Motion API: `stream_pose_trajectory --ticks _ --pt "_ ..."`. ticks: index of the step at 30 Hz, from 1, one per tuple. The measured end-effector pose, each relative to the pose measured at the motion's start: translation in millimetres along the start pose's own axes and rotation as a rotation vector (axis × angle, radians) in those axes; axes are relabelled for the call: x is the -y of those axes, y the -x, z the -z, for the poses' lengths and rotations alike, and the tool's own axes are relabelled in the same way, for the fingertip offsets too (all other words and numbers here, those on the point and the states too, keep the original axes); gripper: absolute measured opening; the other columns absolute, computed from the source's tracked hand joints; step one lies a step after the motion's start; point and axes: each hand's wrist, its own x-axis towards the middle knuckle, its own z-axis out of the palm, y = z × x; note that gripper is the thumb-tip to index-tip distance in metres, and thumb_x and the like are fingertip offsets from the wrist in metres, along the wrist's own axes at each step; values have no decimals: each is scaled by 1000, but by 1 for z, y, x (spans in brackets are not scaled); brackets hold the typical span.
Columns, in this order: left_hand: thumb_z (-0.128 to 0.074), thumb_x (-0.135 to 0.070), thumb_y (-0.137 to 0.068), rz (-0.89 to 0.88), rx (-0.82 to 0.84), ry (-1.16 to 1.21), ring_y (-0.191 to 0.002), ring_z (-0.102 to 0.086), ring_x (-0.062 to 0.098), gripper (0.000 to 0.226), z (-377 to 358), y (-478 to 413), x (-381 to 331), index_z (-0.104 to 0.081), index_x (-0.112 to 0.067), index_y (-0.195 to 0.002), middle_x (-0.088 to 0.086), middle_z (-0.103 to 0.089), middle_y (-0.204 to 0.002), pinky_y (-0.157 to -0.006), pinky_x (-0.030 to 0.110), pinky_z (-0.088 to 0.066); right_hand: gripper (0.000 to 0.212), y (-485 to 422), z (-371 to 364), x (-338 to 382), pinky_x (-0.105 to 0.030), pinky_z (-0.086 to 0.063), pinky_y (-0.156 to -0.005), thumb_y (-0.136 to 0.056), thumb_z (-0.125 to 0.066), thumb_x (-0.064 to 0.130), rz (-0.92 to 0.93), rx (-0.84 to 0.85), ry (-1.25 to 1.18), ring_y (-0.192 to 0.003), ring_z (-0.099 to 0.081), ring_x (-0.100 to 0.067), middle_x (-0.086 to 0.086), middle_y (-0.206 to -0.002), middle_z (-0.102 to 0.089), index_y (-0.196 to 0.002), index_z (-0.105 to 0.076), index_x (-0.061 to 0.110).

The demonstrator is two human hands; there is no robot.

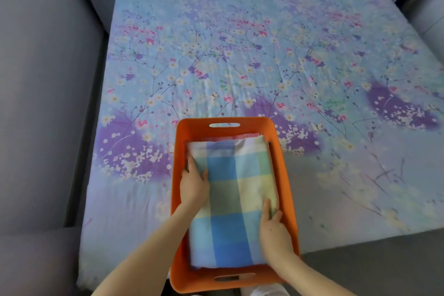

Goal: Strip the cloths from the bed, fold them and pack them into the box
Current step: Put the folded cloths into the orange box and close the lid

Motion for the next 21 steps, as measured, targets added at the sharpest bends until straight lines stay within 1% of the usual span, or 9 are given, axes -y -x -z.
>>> stream_pose_trajectory --ticks 3,5,7,8,10,12,14,16,21 --pt "-42 -28 -99 -62 -43 -17 -123 -45 39 73 -9 -6 -3 9 -29 -150 19 -28 -149 -96 41 -44 64 -17 -53 2 -40 -49 -42 -71 -22 -12 3 32 -29 -52 -58 -44 -53 -102 -50 -133 -37 -7" --pt "-41 -23 -100 -50 16 -88 -128 -41 38 75 -11 -17 -9 16 -32 -148 17 -17 -155 -100 41 -41 66 -9 -15 16 -41 -54 -58 -79 -23 -12 -73 194 150 -73 -62 -44 -55 -118 -39 -144 -31 1" --pt "-40 -20 -99 -34 98 -232 -119 -50 38 73 -4 -30 -15 12 -25 -150 19 -26 -151 -91 39 -44 57 -12 16 18 -41 -50 -87 -93 -23 -6 61 96 342 -107 -57 -43 -51 -135 -19 -147 -5 -1" --pt "-40 -19 -99 -78 112 -327 -112 -54 37 67 6 -32 -17 2 -19 -152 20 -39 -143 -86 38 -46 56 -16 29 11 -39 -48 -90 -94 -32 -3 174 29 307 -111 -57 -40 -45 -135 -29 -147 -11 -1" --pt "-43 -13 -96 -267 -44 -429 -100 -58 34 46 33 -27 -18 -35 -10 -141 17 -56 -120 -79 39 -49 37 -11 69 1 -35 -55 -64 -75 -67 5 287 -193 254 -79 -70 -31 -24 -93 -69 -112 -65 6" --pt "-52 -5 -89 -397 -269 -392 -88 -58 37 29 54 -15 -14 -55 -4 -119 17 -60 -102 -69 43 -50 30 -19 99 -16 -31 -45 -38 -49 -86 14 175 -439 158 -45 -61 -30 -11 -54 -61 -69 -64 7" --pt "-55 -11 -88 -265 -335 -388 -85 -56 38 25 72 -5 -3 -52 -1 -111 18 -58 -96 -61 41 -44 40 -33 117 -32 -34 -47 -47 -69 -79 30 12 -404 57 -60 -66 -32 -13 -70 -64 -90 -58 4" --pt "-48 -29 -95 -45 -169 -437 -90 -58 37 29 76 0 13 -47 -4 -109 15 -59 -100 -62 36 -38 47 -51 120 -44 -34 -48 -66 -90 -55 45 -130 -285 33 -90 -66 -31 -12 -99 -66 -113 -48 5" --pt "-41 -24 -97 -101 -35 -352 -88 -61 39 26 58 16 49 -54 -4 -88 21 -66 -93 -68 38 -43 30 -58 94 -33 -35 -42 -72 -99 -42 25 -76 -260 -131 -95 -61 -37 -22 -99 -66 -92 -59 1"
